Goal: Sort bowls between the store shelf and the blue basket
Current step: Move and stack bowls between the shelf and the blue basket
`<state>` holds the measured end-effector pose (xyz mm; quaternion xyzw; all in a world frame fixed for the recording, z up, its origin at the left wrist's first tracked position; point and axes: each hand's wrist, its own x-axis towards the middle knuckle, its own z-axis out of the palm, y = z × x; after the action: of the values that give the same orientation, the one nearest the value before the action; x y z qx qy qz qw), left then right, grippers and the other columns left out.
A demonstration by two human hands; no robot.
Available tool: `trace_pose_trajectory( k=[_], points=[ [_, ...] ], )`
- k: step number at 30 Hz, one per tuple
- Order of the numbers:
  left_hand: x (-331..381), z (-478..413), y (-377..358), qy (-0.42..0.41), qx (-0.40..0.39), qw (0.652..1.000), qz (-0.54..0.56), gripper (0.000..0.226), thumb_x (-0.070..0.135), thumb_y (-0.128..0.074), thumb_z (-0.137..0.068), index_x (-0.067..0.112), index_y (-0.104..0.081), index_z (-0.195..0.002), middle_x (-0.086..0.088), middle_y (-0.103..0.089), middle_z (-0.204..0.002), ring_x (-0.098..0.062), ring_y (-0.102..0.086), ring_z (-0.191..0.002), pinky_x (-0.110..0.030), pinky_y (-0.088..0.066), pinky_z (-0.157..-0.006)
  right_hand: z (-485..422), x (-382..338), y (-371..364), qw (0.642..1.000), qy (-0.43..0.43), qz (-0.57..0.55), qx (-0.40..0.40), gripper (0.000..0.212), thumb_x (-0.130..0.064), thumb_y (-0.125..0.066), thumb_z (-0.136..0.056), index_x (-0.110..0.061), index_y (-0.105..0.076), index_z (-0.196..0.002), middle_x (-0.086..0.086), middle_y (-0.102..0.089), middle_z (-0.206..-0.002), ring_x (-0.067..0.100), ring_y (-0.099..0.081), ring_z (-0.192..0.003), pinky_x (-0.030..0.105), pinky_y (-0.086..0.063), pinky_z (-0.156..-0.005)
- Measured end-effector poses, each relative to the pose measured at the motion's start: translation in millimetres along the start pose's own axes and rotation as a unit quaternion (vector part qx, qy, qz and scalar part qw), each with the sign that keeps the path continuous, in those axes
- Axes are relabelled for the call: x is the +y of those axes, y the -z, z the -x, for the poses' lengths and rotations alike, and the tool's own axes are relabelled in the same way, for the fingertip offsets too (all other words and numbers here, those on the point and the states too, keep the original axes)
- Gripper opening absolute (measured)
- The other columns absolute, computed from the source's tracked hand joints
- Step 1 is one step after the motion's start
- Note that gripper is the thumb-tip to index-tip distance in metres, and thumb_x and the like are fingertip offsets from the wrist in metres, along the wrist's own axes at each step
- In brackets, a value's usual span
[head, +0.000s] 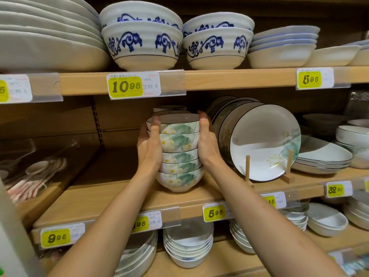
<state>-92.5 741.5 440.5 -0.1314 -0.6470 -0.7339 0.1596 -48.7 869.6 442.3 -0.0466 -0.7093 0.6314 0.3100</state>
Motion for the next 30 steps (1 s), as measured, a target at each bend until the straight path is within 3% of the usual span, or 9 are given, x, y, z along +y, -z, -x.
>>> trace_pose_trajectory(
  k=[3,7,10,16,20,22,25,30],
  points=[
    [2.1,1.1,-0.8,0.01,0.006,1.0,-0.009,0.097,0.088,-0.036,-0.058,0.024,-0.06,-0.126,-0.005,-0.065,-0.12,-0.021,-0.062,-0.108,-0.039,-0.048,-0.098,1.2,-0.1,0.2,1.0,-0.008,-0.006,-0.001,0.087,-0.089,-0.024,-0.061,-0.024,-0.078,-0.085,-0.001,-0.077,-0.09,0.014,-0.071,-0.091,0.036,-0.051,-0.095],
    [4.4,2.9,-2.4,-0.004,0.02,1.0,-0.003,0.092,0.086,-0.035,-0.058,0.024,-0.063,-0.12,-0.004,-0.067,-0.116,-0.018,-0.063,-0.101,-0.03,-0.05,-0.084,1.5,-0.1,-0.1,1.0,-0.014,-0.007,0.005,0.088,-0.089,-0.022,-0.06,-0.024,-0.077,-0.085,0.001,-0.077,-0.091,0.015,-0.07,-0.092,0.038,-0.05,-0.097],
    [3.5,3.4,-1.6,0.014,0.028,0.999,-0.021,0.102,0.09,-0.032,-0.055,0.024,-0.059,-0.128,-0.006,-0.06,-0.126,-0.023,-0.059,-0.112,-0.04,-0.046,-0.1,2.0,-0.7,0.2,1.0,-0.011,0.005,0.01,0.09,-0.089,-0.02,-0.062,-0.023,-0.077,-0.085,-0.002,-0.077,-0.088,0.013,-0.07,-0.09,0.035,-0.05,-0.094],
    [-1.2,5.0,-0.4,0.022,-0.001,1.0,-0.002,0.093,0.091,-0.032,-0.06,0.03,-0.063,-0.123,-0.002,-0.067,-0.118,-0.02,-0.064,-0.108,-0.042,-0.048,-0.1,4.8,-0.6,-0.3,1.0,-0.009,0.013,0.007,0.095,-0.091,-0.016,-0.063,-0.023,-0.077,-0.09,0.0,-0.077,-0.092,0.017,-0.069,-0.093,0.041,-0.049,-0.097],
    [-5.5,6.5,-0.2,0.023,0.013,0.999,-0.022,0.097,0.094,-0.025,-0.061,0.033,-0.058,-0.129,0.001,-0.06,-0.125,-0.021,-0.057,-0.115,-0.039,-0.043,-0.103,6.5,0.0,0.8,1.0,-0.006,-0.004,0.0,0.09,-0.093,-0.018,-0.06,-0.029,-0.075,-0.086,0.001,-0.076,-0.097,0.018,-0.068,-0.097,0.042,-0.049,-0.099],
    [-5.2,7.2,-0.6,0.021,0.022,0.999,-0.028,0.098,0.094,-0.023,-0.06,0.033,-0.059,-0.128,0.004,-0.057,-0.118,-0.021,-0.056,-0.113,-0.035,-0.043,-0.1,7.7,1.9,1.4,1.0,-0.002,-0.014,-0.022,0.084,-0.091,-0.022,-0.062,-0.029,-0.075,-0.082,0.001,-0.076,-0.096,0.016,-0.069,-0.096,0.042,-0.05,-0.099],
    [-5.0,6.5,-0.2,0.034,0.013,0.999,-0.012,0.097,0.094,-0.027,-0.06,0.031,-0.062,-0.124,0.001,-0.063,-0.121,-0.022,-0.06,-0.112,-0.039,-0.045,-0.103,6.3,4.8,1.6,0.999,0.002,-0.019,-0.027,0.077,-0.087,-0.026,-0.066,-0.028,-0.074,-0.079,0.002,-0.076,-0.097,0.017,-0.07,-0.096,0.043,-0.05,-0.098],
    [-5.1,7.7,-0.6,0.056,0.021,0.998,0.028,0.088,0.095,-0.034,-0.056,0.031,-0.069,-0.104,0.014,-0.068,-0.093,-0.014,-0.065,-0.096,-0.035,-0.051,-0.09,3.3,8.9,1.5,1.0,0.017,-0.015,-0.021,0.071,-0.08,-0.025,-0.077,-0.028,-0.073,-0.075,0.001,-0.076,-0.094,0.016,-0.07,-0.093,0.037,-0.052,-0.094]
  ],
)
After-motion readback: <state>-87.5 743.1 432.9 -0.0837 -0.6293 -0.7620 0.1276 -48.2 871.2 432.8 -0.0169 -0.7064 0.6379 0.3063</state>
